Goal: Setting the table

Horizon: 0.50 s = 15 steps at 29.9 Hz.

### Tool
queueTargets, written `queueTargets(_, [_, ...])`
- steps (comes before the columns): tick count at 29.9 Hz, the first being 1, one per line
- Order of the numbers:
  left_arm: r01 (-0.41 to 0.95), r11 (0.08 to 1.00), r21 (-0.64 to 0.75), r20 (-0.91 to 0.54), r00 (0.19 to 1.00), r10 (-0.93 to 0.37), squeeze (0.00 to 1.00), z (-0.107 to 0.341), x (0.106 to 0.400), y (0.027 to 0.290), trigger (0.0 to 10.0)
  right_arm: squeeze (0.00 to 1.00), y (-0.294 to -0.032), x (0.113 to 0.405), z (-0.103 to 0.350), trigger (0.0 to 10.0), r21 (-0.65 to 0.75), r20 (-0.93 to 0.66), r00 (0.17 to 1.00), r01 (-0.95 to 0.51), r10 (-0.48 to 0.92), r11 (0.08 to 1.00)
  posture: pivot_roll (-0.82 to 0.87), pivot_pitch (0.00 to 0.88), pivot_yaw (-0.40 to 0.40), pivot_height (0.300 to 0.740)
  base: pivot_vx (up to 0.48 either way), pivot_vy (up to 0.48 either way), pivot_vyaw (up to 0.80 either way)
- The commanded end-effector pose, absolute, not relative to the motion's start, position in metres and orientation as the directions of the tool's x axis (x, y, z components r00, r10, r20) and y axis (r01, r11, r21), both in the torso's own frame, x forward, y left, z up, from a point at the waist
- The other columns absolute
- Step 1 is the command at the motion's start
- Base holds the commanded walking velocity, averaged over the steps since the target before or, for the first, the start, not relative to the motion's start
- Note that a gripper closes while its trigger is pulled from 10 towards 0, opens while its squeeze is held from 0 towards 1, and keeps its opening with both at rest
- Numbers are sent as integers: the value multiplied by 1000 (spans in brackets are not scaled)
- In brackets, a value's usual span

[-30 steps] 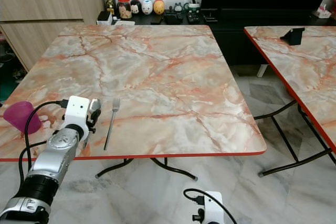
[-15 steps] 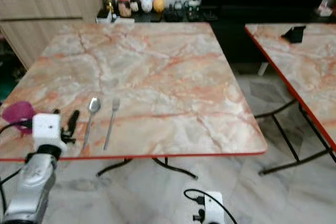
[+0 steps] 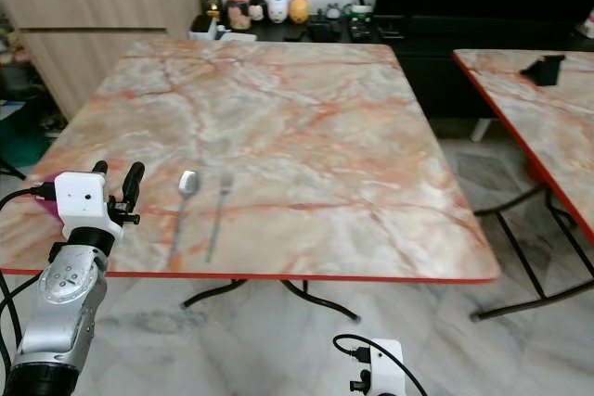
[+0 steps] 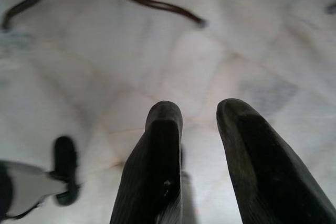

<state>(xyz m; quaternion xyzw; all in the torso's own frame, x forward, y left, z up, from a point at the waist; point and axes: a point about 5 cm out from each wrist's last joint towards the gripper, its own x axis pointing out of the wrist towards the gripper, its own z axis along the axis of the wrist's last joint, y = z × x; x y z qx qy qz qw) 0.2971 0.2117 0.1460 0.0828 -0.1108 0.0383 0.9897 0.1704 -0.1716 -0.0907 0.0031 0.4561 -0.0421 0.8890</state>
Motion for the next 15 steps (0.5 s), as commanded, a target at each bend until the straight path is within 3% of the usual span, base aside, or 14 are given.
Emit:
queueTargets(1, [-105,981,161,228,971,67,0,148,298,214,10000,0,-167,170,-91,10000,-22,-813,579,75,-62,997,67,0,-22,740,0,480,0])
queueTargets(15, [-111,982,153,287,956,63,0,169,304,212,10000,0,-167,171,-91,10000,-21,-811,582,70,-58,997,72,0,-25,740,0,454,0])
